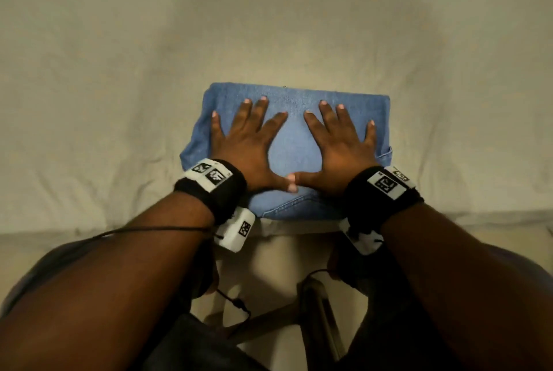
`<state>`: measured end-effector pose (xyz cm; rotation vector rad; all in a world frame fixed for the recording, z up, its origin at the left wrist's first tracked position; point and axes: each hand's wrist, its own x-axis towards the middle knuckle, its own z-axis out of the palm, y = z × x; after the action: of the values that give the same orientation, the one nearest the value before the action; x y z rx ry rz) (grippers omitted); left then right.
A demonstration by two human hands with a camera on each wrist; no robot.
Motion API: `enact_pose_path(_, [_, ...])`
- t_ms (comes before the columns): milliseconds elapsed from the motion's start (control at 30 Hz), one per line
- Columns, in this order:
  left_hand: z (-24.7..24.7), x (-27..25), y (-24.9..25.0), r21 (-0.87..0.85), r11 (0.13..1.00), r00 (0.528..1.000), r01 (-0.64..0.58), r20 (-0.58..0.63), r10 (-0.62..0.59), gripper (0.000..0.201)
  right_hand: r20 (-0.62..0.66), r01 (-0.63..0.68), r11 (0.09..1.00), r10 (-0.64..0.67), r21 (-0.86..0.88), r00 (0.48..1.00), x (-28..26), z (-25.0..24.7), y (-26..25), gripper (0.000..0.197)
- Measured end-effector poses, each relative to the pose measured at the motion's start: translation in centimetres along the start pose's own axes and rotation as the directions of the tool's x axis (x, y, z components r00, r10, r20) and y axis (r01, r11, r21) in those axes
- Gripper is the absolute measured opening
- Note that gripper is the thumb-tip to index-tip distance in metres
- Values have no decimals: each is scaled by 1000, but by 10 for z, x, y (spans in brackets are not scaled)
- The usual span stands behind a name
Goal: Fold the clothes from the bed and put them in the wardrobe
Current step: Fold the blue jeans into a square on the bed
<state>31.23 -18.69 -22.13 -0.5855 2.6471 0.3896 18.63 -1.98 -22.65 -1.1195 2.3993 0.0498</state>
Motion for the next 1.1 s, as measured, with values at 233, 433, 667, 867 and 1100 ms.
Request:
enact_pose_path(233, [-3,21,-43,-476,868,981,142,-52,-189,132,19,-185,941,188,283,982,12,-12,51,122])
enact_pose_path(433, [-19,-10,-17,-160,983,978,92,-173,-120,121,-150,-82,994,92,76,984,-15,-22,26,126])
enact_pose_path(667, [54,-70,19,12,996,994,-94,-51,94,116,-71,81,997,-82,-16,994,-55,26,-18,105])
enact_pose_path(867, [41,-94,-31,-433,823,914,367,3,-406,106,-84,-210,930,245,302,966,-74,2,10,117])
enact_pose_path(1100, [11,-119,-37,-677,732,862,77,-324,-390,79,-353,-48,798,319,601,880,-104,-48,21,94])
